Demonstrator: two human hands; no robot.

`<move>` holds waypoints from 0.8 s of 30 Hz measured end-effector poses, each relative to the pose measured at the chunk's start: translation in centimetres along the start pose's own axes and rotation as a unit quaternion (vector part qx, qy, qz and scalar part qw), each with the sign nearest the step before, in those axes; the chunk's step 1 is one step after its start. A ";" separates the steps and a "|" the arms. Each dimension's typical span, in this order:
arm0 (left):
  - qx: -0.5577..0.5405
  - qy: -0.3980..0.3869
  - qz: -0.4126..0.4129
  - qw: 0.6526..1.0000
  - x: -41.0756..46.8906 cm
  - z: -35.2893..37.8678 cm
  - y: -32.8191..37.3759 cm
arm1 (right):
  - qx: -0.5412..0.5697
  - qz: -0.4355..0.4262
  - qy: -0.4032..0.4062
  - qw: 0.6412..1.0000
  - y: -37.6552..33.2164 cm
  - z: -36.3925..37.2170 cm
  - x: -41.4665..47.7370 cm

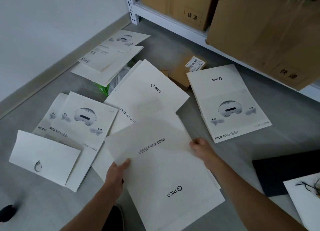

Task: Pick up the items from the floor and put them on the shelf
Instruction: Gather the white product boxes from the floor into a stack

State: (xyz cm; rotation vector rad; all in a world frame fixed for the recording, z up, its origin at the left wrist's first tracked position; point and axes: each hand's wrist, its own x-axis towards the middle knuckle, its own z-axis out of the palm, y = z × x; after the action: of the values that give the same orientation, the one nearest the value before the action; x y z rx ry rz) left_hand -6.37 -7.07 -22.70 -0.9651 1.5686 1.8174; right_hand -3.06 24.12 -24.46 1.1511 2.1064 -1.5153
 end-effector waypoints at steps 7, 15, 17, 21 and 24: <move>-0.073 -0.187 0.086 0.976 -1.7 7.0 6.9 | 0.195 -0.021 -0.021 0.980 -1.6 -8.3 -2.4; 0.075 -0.222 -0.044 0.971 -1.4 10.5 8.8 | 0.147 -0.056 -0.021 0.987 -8.3 -11.8 -2.1; 0.066 -0.196 -0.038 0.978 -1.4 11.1 10.0 | 0.065 -0.032 -0.013 0.997 -9.5 -12.3 -2.7; 0.036 -0.145 -0.034 0.988 -0.1 12.9 11.0 | -0.117 0.005 0.095 0.989 -10.4 -15.4 -0.5; 0.030 -0.128 -0.007 0.991 2.0 14.7 10.3 | -0.188 0.039 0.153 0.970 -8.7 -19.2 5.1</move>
State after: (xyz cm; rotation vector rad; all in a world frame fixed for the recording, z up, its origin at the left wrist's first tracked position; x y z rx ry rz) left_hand -18.11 5.58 -17.28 -0.6833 1.4448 1.7924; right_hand -8.92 42.44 -14.39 1.3637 2.3763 -0.8919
